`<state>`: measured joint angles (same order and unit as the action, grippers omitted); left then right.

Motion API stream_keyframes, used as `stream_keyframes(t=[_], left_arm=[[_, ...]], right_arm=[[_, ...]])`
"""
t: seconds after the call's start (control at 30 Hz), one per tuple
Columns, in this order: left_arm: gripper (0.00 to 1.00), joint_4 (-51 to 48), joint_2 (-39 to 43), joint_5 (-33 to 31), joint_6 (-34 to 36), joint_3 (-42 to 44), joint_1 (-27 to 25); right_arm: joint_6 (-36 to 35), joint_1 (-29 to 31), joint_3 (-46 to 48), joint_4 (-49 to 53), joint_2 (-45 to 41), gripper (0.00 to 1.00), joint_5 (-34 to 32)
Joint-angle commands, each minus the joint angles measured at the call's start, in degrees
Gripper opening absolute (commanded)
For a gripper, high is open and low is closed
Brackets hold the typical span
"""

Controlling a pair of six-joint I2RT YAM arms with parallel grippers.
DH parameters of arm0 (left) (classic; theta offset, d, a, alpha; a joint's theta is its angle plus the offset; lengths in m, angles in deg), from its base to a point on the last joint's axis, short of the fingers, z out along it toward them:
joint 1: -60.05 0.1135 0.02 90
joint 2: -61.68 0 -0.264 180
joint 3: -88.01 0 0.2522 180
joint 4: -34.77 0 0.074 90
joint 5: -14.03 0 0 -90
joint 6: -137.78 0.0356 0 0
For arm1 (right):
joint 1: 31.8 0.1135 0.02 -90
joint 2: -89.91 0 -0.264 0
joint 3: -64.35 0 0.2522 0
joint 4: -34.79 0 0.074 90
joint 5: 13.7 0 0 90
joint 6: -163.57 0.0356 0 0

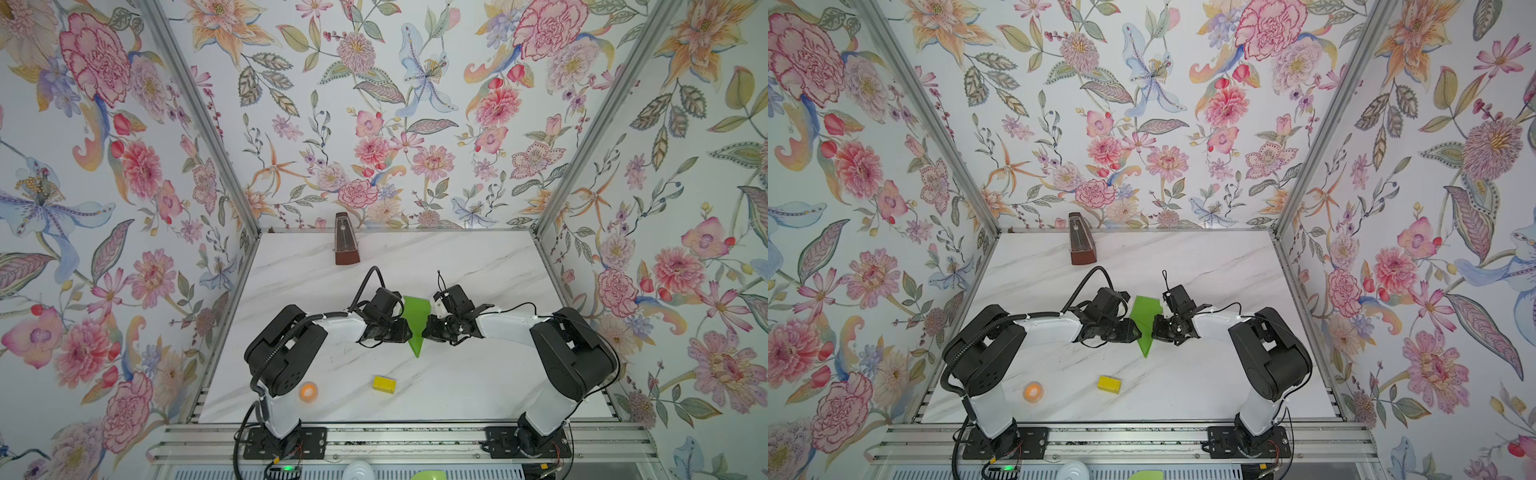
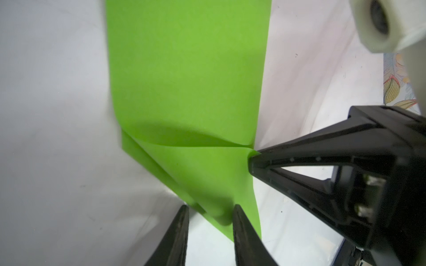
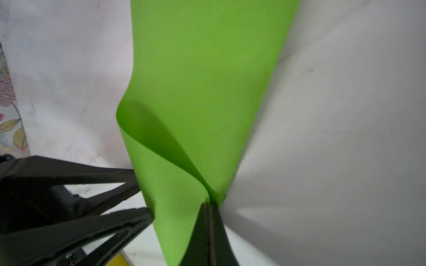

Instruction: Fold a paper plane with a square sheet of paper (fold left side to right side)

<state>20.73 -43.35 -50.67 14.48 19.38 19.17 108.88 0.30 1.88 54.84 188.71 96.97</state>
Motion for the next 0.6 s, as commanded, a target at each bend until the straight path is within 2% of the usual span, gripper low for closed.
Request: stream_keyframes(t=[0.0,0.23,0.47,0.57], left_arm=[[0.35,-3.77,-2.79,-0.71,0.77,1.70,0.37],[0.34,-4.16,-1.84,-0.92,1.04,1.62,0.54],[0.36,-11.01,4.13,-3.89,3.75,-3.29,0.70],[0.30,-11.18,4.58,-2.08,3.79,-4.74,0.49]], right_arm=[[-1.20,-0.27,-0.51,1.19,1.94,0.00,-0.56],[-1.13,-0.26,-0.02,1.15,3.01,0.00,-0.29],[-0.83,-0.28,0.27,1.15,3.21,0.00,0.16],[-0.63,-0.26,0.19,1.23,3.24,0.00,0.16]])
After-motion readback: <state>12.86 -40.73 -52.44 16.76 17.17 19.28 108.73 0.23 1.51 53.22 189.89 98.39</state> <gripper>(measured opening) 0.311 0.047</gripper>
